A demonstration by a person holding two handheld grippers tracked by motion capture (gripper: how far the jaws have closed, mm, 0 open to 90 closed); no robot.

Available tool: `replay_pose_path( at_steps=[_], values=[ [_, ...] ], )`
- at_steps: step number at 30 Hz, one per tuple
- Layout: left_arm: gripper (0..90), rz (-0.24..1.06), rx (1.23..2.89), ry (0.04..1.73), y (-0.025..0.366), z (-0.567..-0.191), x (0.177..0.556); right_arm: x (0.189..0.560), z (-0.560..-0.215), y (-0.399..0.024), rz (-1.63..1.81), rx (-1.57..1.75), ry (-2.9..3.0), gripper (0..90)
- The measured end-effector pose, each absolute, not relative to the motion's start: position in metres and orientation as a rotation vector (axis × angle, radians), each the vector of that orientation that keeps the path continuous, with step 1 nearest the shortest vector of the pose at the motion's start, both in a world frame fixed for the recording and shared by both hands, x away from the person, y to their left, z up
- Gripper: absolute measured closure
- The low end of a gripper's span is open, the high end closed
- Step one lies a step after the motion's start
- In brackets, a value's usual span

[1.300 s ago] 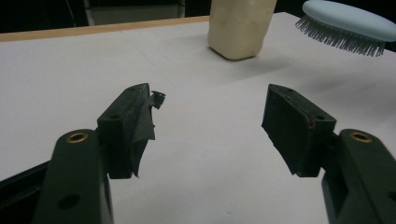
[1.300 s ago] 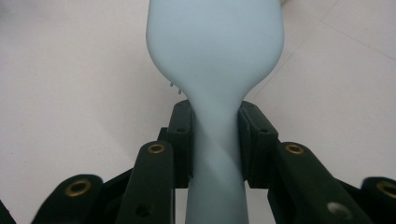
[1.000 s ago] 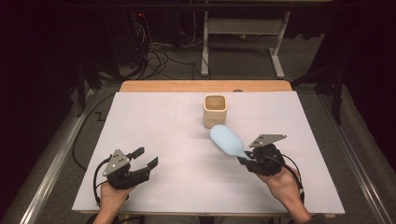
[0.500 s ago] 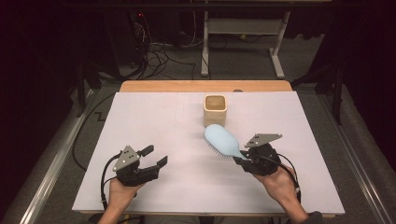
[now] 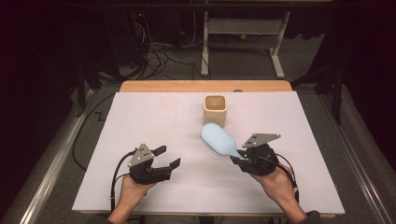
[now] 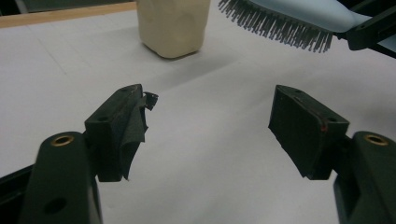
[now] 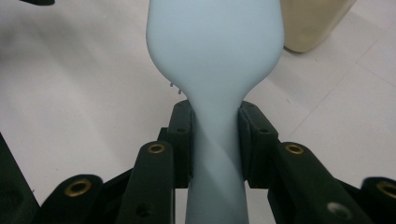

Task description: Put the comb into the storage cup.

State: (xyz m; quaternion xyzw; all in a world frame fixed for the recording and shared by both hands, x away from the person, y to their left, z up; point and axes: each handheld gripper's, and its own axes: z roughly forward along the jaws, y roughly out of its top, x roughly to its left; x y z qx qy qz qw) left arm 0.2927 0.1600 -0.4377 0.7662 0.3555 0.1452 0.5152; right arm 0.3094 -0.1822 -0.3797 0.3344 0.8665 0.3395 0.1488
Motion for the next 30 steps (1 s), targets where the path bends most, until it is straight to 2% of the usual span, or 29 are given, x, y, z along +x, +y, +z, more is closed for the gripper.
replay_pose_path(
  at_steps=[30],
  values=[
    [21.7,0.188,1.890,0.781,0.109,-0.441,0.309,0.308,-0.378,-0.178,1.006,0.928,2.485,70.0]
  ],
)
